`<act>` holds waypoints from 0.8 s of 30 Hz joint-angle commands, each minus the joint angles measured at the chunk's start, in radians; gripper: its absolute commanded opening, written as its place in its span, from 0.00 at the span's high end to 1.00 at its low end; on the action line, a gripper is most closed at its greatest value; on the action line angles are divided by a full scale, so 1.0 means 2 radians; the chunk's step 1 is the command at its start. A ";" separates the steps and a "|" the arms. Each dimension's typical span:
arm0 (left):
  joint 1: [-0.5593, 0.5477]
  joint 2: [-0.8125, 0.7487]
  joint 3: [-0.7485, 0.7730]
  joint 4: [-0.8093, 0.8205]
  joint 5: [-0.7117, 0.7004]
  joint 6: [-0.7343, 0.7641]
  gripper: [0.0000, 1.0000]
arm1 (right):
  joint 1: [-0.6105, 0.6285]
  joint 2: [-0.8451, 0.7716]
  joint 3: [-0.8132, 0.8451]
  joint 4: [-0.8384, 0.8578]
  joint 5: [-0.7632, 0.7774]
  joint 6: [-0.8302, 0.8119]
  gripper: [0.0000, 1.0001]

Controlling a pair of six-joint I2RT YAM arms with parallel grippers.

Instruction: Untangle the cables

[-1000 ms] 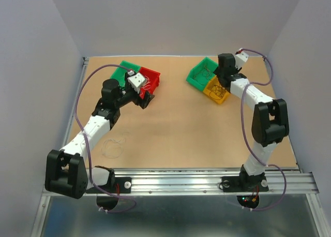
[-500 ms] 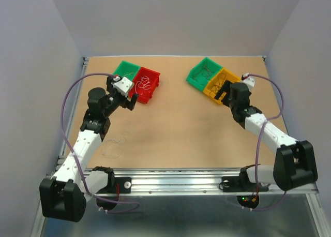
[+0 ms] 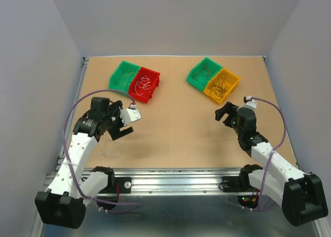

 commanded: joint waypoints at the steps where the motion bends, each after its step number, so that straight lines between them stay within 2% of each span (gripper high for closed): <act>1: -0.002 0.022 -0.026 -0.074 -0.057 0.068 0.01 | 0.002 -0.027 -0.021 0.046 -0.013 -0.007 0.08; 4: -0.002 0.051 -0.043 -0.071 -0.065 0.070 0.01 | 0.003 -0.035 -0.026 0.049 -0.012 -0.005 0.07; 11: -0.002 0.121 -0.075 0.010 -0.101 0.054 0.01 | 0.003 -0.033 -0.026 0.052 -0.013 -0.006 0.07; 24: -0.004 0.173 -0.076 0.004 -0.081 0.076 0.12 | 0.002 -0.033 -0.028 0.056 -0.013 -0.005 0.07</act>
